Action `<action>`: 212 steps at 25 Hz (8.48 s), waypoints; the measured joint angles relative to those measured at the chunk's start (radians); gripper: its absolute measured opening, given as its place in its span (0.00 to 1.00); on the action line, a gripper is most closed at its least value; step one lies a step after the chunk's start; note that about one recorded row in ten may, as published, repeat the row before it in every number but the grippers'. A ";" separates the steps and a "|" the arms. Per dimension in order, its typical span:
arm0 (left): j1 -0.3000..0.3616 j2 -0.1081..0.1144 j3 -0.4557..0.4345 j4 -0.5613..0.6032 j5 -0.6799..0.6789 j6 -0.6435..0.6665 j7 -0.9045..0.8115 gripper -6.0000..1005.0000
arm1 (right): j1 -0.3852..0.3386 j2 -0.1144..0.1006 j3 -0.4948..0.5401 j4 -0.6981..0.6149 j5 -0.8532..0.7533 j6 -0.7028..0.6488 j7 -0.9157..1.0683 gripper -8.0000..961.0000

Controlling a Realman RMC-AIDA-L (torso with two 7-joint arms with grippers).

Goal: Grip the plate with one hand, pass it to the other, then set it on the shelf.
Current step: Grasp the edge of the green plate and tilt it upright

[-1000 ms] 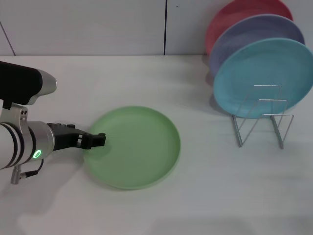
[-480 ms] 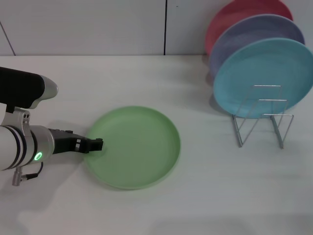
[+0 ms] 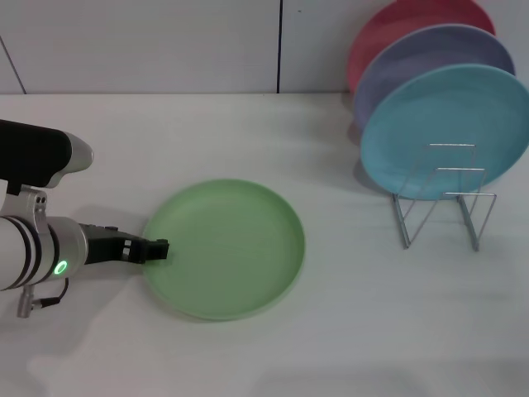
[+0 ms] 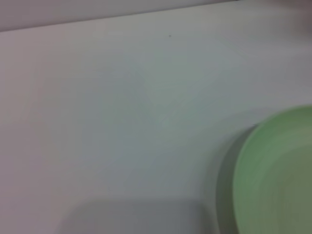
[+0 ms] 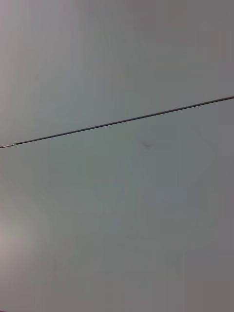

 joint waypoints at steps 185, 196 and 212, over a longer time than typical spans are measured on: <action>-0.115 0.001 -0.031 0.019 0.010 -0.203 -0.001 0.35 | -0.109 0.001 0.043 -0.442 -0.395 0.156 0.354 0.87; -0.098 0.000 -0.020 -0.025 0.019 -0.215 0.001 0.18 | -0.109 0.001 0.042 -0.443 -0.398 0.156 0.354 0.87; -0.063 0.003 -0.017 -0.153 0.013 -0.226 0.010 0.09 | -0.111 0.001 0.039 -0.453 -0.398 0.153 0.360 0.87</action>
